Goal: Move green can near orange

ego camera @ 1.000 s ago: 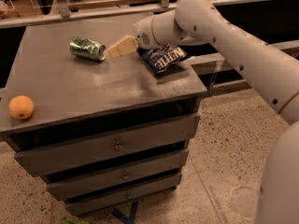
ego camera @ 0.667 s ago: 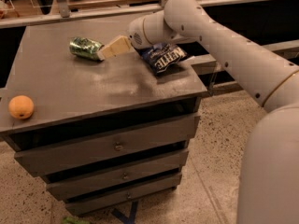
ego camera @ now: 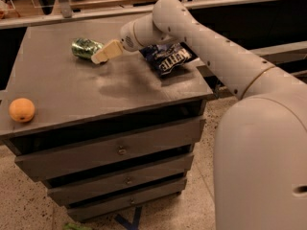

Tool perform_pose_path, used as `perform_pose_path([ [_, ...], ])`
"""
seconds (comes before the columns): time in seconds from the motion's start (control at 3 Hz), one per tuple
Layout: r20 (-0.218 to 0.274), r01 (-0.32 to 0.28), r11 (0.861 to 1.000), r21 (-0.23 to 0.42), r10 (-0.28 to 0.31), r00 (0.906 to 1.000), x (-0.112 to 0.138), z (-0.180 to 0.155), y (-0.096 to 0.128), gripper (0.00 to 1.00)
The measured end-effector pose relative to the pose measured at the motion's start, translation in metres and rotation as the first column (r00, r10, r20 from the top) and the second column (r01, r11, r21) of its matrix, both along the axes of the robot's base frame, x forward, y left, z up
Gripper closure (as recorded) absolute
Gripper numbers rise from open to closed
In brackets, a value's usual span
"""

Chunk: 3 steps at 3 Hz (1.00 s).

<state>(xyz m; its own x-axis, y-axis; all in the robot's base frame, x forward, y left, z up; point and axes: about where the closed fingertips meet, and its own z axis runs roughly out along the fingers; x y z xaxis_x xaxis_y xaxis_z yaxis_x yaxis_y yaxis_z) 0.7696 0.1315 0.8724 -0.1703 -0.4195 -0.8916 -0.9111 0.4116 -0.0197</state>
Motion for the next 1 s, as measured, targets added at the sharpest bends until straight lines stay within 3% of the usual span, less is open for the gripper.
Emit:
perform_pose_path([
  [0.67, -0.002, -0.008, 1.0, -0.02, 0.008, 1.0, 0.011, -0.01, 0.029, 0.0],
  [1.0, -0.002, -0.011, 1.0, -0.027, 0.011, 0.9999, 0.013, -0.013, 0.037, 0.18],
])
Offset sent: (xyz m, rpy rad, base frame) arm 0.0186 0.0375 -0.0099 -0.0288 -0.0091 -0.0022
